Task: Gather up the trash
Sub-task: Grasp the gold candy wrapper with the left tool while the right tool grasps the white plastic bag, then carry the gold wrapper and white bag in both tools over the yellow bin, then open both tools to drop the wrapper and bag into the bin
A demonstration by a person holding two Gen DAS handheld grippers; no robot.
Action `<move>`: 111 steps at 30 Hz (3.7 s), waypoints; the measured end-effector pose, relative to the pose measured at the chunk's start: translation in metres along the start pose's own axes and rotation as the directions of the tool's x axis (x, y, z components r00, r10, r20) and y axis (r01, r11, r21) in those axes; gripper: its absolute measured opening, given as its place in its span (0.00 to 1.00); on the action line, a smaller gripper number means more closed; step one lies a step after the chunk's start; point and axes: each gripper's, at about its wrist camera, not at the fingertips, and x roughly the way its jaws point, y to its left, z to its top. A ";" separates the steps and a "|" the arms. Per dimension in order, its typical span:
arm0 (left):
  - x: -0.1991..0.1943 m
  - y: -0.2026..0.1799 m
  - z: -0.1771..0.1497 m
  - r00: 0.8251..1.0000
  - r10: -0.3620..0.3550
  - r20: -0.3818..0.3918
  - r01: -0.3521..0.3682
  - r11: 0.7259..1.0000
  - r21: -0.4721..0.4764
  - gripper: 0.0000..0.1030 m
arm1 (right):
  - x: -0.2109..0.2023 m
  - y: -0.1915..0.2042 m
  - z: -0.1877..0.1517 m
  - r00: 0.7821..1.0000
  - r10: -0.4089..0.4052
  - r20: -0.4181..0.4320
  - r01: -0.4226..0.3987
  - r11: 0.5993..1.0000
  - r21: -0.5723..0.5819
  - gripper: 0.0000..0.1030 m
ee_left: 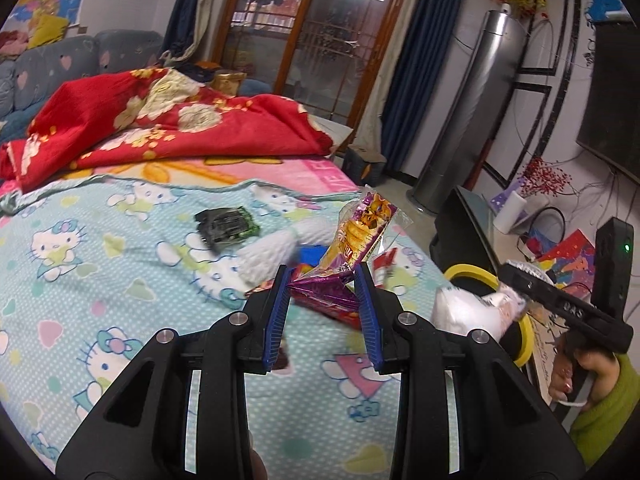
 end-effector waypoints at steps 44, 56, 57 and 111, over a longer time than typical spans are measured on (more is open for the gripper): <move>0.043 -0.122 -0.022 0.980 -0.163 -0.111 0.181 0.967 0.180 0.25 | -0.061 -0.126 0.012 0.942 -0.290 0.169 0.256 0.946 0.198 0.53; 0.081 -0.158 -0.033 0.965 -0.182 -0.189 0.223 0.948 0.227 0.25 | -0.072 -0.156 0.004 0.900 -0.394 0.190 0.349 0.908 0.231 0.53; 0.084 -0.161 -0.034 0.963 -0.186 -0.197 0.230 0.946 0.231 0.25 | -0.072 -0.160 0.004 0.893 -0.409 0.189 0.365 0.902 0.231 0.53; 0.145 -0.215 -0.056 0.950 -0.201 -0.238 0.255 0.941 0.222 0.89 | -0.052 -0.199 -0.025 0.852 -0.501 0.151 0.466 0.858 0.217 0.72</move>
